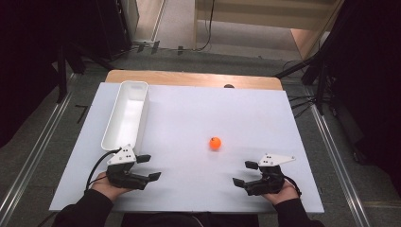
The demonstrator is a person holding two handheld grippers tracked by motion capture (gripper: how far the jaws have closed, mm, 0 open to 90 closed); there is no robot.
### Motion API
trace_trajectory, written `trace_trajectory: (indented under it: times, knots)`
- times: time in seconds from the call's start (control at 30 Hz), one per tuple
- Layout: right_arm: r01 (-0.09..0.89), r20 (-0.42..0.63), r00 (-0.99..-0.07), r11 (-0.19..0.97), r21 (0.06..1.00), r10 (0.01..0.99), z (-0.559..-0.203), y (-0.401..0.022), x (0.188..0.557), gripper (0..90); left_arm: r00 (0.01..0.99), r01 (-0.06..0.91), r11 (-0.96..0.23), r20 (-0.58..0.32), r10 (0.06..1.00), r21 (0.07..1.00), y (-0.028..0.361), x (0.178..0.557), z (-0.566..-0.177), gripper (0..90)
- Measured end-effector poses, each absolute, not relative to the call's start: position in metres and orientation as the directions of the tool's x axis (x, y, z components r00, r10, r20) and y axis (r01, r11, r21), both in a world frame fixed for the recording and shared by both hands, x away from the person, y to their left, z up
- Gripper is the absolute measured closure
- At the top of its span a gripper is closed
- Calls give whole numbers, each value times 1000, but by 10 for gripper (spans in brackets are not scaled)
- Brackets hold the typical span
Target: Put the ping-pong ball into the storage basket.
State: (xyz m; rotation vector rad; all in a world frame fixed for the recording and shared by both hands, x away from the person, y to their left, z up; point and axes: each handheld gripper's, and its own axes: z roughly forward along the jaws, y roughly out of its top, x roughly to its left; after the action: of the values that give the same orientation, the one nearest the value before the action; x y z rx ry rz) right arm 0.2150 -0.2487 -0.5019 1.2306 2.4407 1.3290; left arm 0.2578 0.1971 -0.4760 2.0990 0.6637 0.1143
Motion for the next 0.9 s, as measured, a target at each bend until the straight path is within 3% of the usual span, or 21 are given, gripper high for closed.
trace_trajectory:
  times: [0.3,0.5,0.9]
  knots:
    - [601,273,-673,294,743,688,-502,-247,216,119,859,402,-453,-156,488,796,192,257,-473,235]
    - [604,271,-673,301,737,688,-502,-247,216,119,866,389,-439,-159,473,810,186,256,-471,150]
    - [596,261,-673,298,746,692,-502,-248,217,119,874,387,-429,-176,454,817,176,258,-467,137]
